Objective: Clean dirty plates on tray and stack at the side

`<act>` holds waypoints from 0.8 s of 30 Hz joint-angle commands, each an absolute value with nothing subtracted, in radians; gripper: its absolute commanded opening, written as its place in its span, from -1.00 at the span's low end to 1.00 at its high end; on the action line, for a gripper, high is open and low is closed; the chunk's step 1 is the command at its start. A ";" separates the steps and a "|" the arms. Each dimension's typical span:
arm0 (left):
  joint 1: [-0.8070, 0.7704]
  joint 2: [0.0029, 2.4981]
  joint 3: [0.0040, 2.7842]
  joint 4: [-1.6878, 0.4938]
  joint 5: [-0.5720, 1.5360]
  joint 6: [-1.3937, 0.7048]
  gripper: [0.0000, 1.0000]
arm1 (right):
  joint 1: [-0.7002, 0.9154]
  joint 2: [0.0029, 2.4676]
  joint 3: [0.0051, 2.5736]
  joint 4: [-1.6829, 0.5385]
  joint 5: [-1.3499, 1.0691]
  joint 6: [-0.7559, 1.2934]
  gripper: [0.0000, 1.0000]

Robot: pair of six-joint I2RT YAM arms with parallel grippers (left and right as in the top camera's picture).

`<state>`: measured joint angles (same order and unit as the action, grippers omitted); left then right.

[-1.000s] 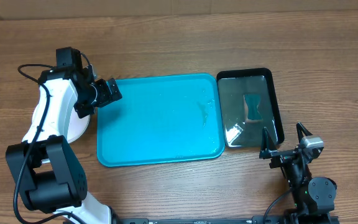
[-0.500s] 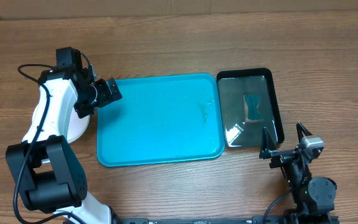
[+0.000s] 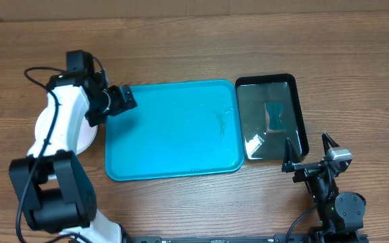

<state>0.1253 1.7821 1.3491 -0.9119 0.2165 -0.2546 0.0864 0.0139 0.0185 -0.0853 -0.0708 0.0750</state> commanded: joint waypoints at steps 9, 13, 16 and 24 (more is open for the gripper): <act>-0.120 1.349 1.352 -0.911 0.226 -0.247 1.00 | 0.083 0.003 0.008 -0.080 -0.061 0.078 1.00; -0.120 1.244 1.350 -0.912 0.226 -0.247 1.00 | 0.083 0.003 0.008 -0.080 -0.061 0.078 1.00; -0.109 1.173 1.346 -0.912 0.226 -0.247 0.99 | 0.083 0.003 0.008 -0.080 -0.061 0.078 1.00; -0.109 0.976 1.245 -0.934 0.174 -0.232 0.99 | 0.083 0.003 0.008 -0.080 -0.061 0.078 1.00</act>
<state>-0.1158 1.0363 1.3006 -0.9222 0.1974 -0.2539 0.0864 0.0139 0.0185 -0.0841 -0.0708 0.0750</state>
